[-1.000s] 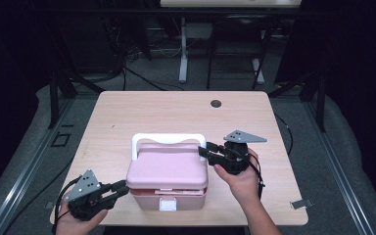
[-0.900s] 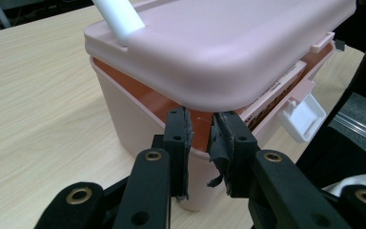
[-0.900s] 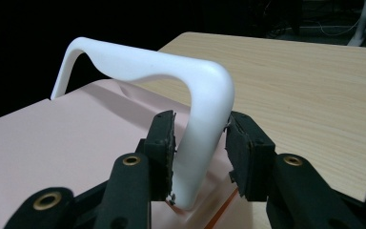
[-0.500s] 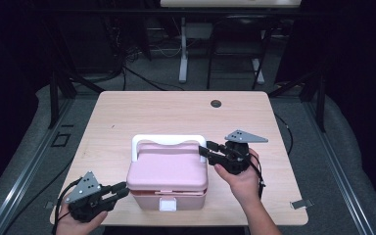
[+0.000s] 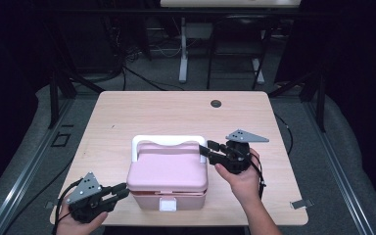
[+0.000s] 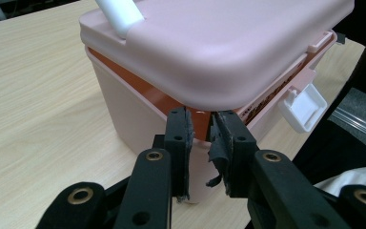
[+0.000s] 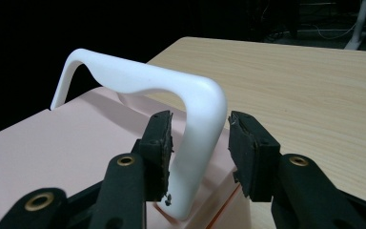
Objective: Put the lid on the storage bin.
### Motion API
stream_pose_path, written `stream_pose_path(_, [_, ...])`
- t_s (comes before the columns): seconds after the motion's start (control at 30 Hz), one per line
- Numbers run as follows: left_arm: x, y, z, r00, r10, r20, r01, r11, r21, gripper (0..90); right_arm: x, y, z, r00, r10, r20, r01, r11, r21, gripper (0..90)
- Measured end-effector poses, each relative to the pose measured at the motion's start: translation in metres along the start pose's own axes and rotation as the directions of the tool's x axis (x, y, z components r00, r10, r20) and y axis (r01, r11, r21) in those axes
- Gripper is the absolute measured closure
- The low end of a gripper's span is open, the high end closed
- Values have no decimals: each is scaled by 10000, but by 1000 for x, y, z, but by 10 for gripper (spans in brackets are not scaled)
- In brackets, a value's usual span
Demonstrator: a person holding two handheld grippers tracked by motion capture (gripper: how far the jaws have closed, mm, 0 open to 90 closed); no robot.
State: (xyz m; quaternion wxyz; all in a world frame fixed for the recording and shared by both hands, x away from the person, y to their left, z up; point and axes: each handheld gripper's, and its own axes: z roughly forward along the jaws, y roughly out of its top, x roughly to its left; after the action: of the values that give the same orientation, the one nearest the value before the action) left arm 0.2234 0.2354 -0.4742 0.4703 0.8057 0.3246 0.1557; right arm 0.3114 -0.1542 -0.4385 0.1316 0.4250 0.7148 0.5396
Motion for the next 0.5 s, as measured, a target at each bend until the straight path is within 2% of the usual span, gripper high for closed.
stream_pose_path(0.5, [-1,-2,2,10000,12,-27,-12,10000,99,764,-2,0,-1,10000,63,32,-63,10000,-42,592])
